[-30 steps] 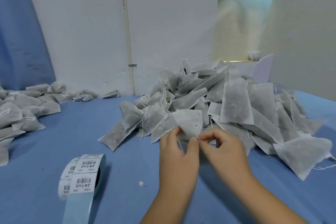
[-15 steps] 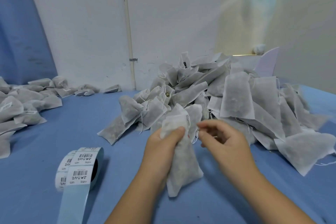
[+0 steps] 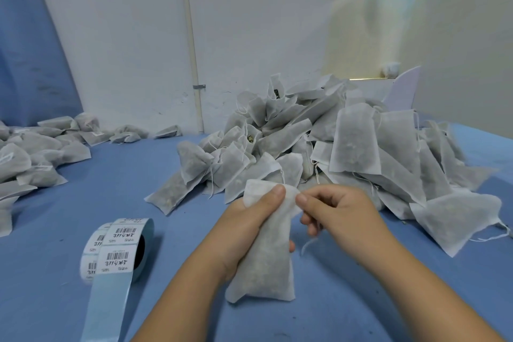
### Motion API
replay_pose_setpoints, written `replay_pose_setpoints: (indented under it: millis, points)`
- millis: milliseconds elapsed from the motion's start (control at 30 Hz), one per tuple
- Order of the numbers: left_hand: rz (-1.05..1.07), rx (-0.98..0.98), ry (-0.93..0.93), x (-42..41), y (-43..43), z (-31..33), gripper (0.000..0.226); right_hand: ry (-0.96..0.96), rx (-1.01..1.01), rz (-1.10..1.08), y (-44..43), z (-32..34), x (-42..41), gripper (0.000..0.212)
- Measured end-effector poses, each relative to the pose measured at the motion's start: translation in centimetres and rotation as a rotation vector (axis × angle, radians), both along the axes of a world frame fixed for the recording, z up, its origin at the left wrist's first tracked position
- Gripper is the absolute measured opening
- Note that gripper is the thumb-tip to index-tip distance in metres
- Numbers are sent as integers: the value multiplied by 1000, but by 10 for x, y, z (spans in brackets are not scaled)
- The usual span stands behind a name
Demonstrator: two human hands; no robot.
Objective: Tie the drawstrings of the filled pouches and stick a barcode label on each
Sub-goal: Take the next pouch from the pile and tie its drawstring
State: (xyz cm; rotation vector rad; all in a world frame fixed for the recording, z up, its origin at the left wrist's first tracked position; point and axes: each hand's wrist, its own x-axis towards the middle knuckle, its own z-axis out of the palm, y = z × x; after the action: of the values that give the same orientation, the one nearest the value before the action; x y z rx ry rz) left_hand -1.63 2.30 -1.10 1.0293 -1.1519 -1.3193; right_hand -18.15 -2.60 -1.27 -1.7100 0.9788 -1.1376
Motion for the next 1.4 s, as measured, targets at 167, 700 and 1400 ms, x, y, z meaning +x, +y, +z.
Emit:
replay_pose_setpoints:
  millis: [167, 700, 1400]
  points:
    - [23, 1, -89, 4, 1, 1, 30, 215, 117, 20, -2, 0, -6, 31]
    - [-3, -218, -751, 2, -2, -4, 54, -519, 422, 189, -3, 23, -24, 27]
    - [220, -481, -964, -12, -3, 5, 53, -583, 328, 237, 2, 11, -7, 13]
